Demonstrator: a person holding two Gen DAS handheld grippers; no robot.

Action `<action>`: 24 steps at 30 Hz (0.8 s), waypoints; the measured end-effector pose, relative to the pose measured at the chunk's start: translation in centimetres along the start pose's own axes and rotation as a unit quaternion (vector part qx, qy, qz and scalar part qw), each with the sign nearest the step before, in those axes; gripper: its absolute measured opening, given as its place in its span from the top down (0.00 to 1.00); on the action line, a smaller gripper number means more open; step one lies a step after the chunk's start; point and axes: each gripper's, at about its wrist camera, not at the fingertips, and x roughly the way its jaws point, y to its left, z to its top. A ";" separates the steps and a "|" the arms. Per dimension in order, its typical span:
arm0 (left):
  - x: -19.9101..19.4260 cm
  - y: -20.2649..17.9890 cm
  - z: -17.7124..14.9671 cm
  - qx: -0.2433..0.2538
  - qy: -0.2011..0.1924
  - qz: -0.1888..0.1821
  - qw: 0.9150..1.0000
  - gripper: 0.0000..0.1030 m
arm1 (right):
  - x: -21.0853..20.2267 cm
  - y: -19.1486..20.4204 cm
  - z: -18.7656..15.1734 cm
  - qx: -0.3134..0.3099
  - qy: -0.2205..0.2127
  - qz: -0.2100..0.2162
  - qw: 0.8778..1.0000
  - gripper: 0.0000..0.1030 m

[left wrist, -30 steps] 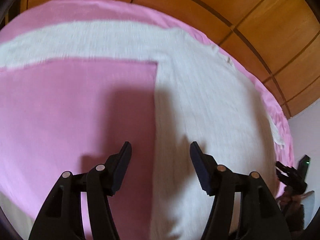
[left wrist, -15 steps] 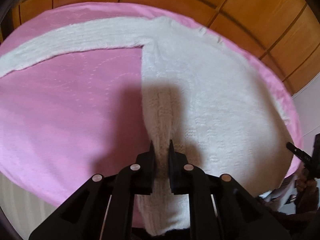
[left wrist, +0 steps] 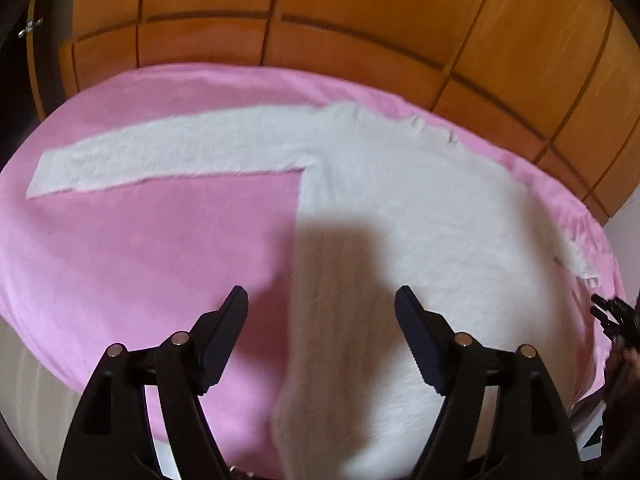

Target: Fold small clothes

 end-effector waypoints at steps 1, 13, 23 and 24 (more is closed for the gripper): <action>0.0 -0.5 0.3 0.000 -0.003 -0.002 1.000 0.18 | 0.3 -1.7 1.6 0.038 -0.018 -0.014 0.999 0.61; 3.4 -5.1 1.2 0.013 0.033 -0.044 0.998 0.03 | 5.8 -14.4 13.9 0.294 -0.086 -0.042 0.951 0.62; 6.5 -6.2 1.8 0.010 0.042 -0.067 0.997 0.02 | 3.7 -1.2 18.8 0.052 -0.092 0.002 0.994 0.94; 6.7 -6.2 1.9 0.005 0.042 -0.077 0.996 0.02 | 3.7 1.1 18.8 0.024 -0.089 0.019 0.996 0.94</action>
